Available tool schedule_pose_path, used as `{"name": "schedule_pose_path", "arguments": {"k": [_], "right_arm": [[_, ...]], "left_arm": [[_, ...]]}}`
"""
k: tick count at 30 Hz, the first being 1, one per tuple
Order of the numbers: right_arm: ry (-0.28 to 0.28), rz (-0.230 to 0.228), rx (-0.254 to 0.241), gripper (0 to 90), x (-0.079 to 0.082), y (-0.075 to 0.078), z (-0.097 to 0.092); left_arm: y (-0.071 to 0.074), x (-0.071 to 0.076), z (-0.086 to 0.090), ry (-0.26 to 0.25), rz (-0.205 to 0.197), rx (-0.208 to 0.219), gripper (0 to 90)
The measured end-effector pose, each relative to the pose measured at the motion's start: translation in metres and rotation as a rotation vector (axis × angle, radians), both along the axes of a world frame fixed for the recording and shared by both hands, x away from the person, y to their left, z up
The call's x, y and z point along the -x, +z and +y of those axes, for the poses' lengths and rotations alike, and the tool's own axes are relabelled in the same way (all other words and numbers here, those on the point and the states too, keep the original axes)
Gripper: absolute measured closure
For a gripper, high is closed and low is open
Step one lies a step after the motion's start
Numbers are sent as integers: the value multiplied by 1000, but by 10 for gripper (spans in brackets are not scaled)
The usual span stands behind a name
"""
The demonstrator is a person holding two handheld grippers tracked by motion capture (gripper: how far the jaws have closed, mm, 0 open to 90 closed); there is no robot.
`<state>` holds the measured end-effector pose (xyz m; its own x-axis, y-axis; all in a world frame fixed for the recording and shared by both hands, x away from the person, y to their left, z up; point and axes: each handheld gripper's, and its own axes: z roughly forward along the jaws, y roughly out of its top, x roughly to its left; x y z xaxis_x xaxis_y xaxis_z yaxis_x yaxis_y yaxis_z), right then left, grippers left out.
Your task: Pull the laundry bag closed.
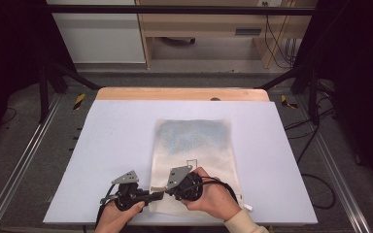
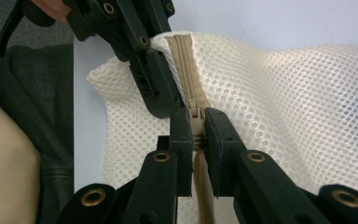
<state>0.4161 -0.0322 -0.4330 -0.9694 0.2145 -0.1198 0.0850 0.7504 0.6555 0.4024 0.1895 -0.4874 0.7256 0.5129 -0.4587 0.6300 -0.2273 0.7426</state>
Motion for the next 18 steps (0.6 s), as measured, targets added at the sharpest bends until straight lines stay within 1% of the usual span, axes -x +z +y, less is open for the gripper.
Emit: {"name": "schedule_pose_path", "arguments": {"k": [13,18], "right_arm": [[-5,8,-10,821,0,-1,-2],[-11,7,-2,821,-1,-2,-5]], "left_arm": [[0,0,-1,0,-2,-1,867],[0,0,0,2,-1,2,866]]}}
